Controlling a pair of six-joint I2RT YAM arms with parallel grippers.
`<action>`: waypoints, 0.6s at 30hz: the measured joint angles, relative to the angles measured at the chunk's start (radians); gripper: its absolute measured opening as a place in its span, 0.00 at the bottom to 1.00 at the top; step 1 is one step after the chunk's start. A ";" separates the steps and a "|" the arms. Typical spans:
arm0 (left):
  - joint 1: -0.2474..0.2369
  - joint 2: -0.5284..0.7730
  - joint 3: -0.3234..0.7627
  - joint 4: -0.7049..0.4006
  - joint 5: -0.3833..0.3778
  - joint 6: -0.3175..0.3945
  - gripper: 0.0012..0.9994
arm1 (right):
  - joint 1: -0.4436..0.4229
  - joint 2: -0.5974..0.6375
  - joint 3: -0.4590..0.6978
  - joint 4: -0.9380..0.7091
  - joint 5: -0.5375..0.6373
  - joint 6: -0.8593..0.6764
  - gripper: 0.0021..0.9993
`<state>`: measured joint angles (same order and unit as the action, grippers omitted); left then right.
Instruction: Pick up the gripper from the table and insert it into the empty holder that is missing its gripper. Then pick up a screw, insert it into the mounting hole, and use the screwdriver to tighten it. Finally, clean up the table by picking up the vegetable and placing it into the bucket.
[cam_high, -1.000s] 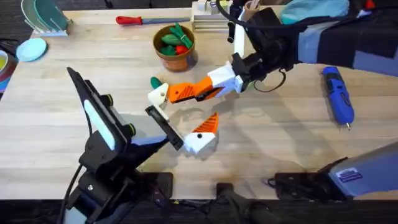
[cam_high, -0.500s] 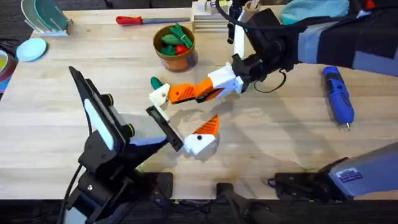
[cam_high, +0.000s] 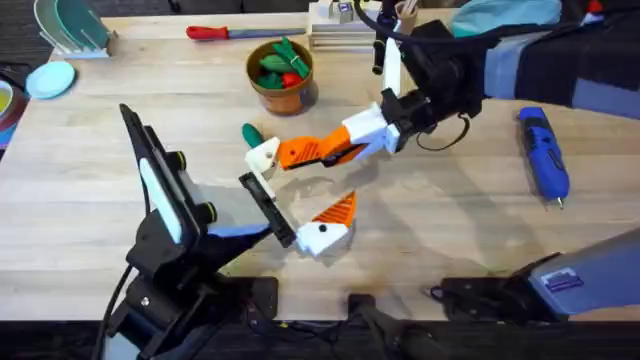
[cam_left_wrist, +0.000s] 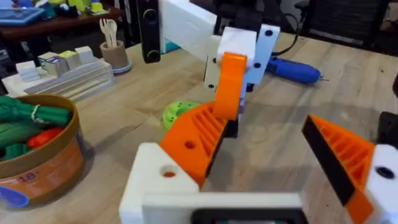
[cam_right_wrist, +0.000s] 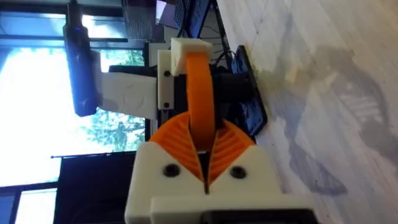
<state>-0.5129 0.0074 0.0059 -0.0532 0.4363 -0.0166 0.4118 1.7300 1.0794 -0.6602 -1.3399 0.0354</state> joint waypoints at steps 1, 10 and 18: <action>0.000 0.000 0.000 0.000 0.003 0.000 0.99 | 0.000 0.000 0.000 -0.008 0.000 -0.007 0.01; 0.001 0.000 0.000 0.000 0.046 -0.007 0.99 | -0.013 0.000 0.001 -0.035 0.017 -0.045 0.01; 0.005 0.000 0.000 0.000 0.079 -0.016 0.99 | -0.027 0.000 0.001 -0.037 0.034 -0.055 0.01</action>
<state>-0.5076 0.0074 0.0059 -0.0536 0.5155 -0.0330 0.3846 1.7302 1.0801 -0.6972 -1.3064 -0.0196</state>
